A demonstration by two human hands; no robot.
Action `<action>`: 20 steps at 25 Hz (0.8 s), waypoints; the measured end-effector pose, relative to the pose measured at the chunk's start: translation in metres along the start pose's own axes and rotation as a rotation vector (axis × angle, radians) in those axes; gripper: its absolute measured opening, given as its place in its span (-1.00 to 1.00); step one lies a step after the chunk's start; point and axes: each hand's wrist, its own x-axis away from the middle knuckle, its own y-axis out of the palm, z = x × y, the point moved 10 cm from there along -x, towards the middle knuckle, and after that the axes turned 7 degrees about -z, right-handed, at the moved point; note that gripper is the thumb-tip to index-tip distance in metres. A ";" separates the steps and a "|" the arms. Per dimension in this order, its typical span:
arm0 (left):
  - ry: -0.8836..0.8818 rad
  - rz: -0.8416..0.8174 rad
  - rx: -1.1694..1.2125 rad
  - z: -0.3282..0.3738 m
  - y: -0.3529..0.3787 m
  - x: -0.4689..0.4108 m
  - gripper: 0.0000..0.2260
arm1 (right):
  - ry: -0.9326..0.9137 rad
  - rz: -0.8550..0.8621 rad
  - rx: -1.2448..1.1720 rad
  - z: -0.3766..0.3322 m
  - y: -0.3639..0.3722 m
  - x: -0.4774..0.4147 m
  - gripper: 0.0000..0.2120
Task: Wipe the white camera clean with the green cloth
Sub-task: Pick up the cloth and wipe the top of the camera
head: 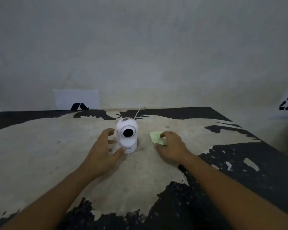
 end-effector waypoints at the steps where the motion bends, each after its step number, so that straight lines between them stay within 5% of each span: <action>1: -0.004 -0.020 0.056 -0.003 0.005 -0.008 -0.34 | 0.009 0.005 0.055 0.003 0.004 -0.009 -0.56; 5: 0.000 -0.047 0.162 -0.019 0.018 -0.029 -0.26 | 0.044 -0.018 0.188 0.011 0.016 -0.038 -0.56; 12: 0.048 -0.023 0.181 -0.024 0.023 -0.028 -0.38 | -0.230 0.119 0.274 -0.016 0.004 -0.036 -0.74; 20: 0.045 -0.038 0.196 -0.021 0.020 -0.028 -0.41 | -0.353 0.346 -0.302 -0.058 -0.044 -0.017 -0.76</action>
